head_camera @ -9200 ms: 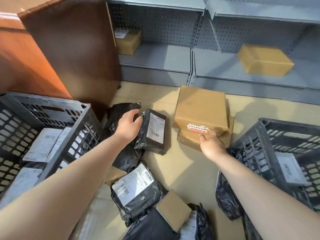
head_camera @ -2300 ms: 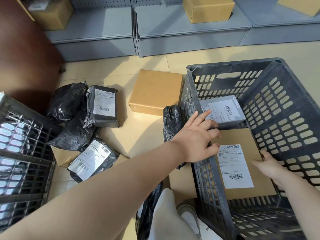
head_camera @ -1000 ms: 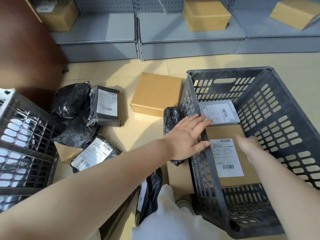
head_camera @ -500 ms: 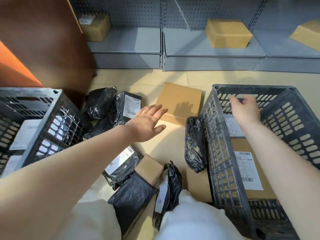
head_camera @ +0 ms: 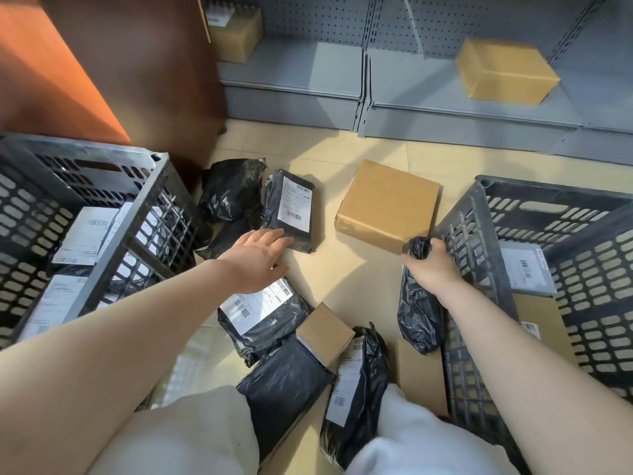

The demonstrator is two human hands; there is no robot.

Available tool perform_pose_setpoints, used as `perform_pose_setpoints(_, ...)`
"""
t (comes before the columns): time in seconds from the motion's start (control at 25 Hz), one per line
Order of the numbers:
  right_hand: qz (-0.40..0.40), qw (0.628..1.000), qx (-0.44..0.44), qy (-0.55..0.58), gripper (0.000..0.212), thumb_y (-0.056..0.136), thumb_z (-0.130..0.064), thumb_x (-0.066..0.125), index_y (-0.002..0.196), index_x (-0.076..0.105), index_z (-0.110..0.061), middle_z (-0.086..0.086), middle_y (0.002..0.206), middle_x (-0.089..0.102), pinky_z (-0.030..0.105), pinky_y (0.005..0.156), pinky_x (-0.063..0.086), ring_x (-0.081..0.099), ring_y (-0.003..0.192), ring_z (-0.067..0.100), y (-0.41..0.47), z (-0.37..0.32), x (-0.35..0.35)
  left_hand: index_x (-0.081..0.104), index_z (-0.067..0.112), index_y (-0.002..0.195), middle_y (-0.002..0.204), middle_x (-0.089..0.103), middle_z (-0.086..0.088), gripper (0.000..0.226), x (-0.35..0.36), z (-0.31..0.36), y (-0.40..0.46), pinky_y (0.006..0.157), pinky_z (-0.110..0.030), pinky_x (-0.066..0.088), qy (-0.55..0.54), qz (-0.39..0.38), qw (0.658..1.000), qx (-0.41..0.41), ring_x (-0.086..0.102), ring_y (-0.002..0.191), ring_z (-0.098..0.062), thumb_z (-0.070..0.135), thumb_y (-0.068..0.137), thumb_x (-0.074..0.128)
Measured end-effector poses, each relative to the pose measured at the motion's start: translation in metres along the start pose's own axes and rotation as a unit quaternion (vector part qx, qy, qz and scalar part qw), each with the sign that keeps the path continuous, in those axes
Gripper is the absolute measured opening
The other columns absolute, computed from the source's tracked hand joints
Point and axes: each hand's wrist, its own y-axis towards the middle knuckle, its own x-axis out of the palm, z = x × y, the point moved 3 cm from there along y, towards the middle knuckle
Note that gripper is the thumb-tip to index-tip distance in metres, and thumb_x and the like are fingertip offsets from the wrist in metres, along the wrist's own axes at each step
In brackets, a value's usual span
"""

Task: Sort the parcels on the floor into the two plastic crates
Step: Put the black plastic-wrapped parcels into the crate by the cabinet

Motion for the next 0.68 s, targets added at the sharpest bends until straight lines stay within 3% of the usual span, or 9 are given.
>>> perform_pose_setpoints(0.16, -0.023, 0.995, 0.063, -0.068, 0.09, 0.09, -0.039, 0.068, 0.152, 0.013, -0.005, 0.022, 0.149, 0.037, 0.044, 0.099, 0.044, 0.048, 0.128, 0.041, 0.005, 0.039, 0.026, 0.014, 0.024, 0.156, 0.164, 0.01, -0.003, 0.063, 0.014, -0.001, 0.004, 0.123, -0.04, 0.006, 0.007, -0.021, 1.0, 0.007, 0.008, 0.151, -0.025, 0.048, 0.101, 0.035)
perform_pose_setpoints(0.4, 0.012, 0.978, 0.04, -0.207, 0.061, 0.091, -0.037, 0.066, 0.134, 0.041, -0.002, 0.022, 0.137, 0.039, 0.045, 0.092, 0.051, 0.054, 0.115, 0.044, 0.02, 0.062, 0.041, 0.015, 0.024, 0.156, 0.164, 0.011, -0.002, 0.062, 0.025, -0.004, 0.011, 0.122, -0.039, 0.006, -0.017, -0.044, 0.999, -0.013, 0.009, 0.151, -0.024, 0.049, 0.102, 0.032)
perform_pose_setpoints(0.56, 0.014, 0.961, 0.046, -0.273, 0.036, 0.094, -0.022, 0.063, 0.117, 0.057, 0.004, 0.026, 0.122, 0.059, 0.039, 0.078, 0.052, 0.062, 0.104, 0.041, 0.03, 0.072, 0.04, 0.012, 0.025, 0.157, 0.164, 0.01, -0.003, 0.063, 0.037, -0.01, 0.011, 0.123, -0.041, 0.006, 0.018, -0.083, 0.996, -0.012, 0.008, 0.151, -0.025, 0.05, 0.102, 0.03)
perform_pose_setpoints(0.68, 0.023, 0.95, 0.013, -0.31, 0.021, 0.094, -0.007, 0.058, 0.113, 0.058, 0.003, 0.023, 0.114, 0.064, 0.035, 0.068, 0.047, 0.064, 0.101, 0.039, 0.033, 0.08, 0.042, 0.013, 0.025, 0.156, 0.164, 0.01, -0.003, 0.063, 0.039, -0.013, 0.013, 0.123, -0.041, 0.006, 0.019, -0.089, 0.996, -0.02, 0.009, 0.151, -0.025, 0.05, 0.102, 0.03)
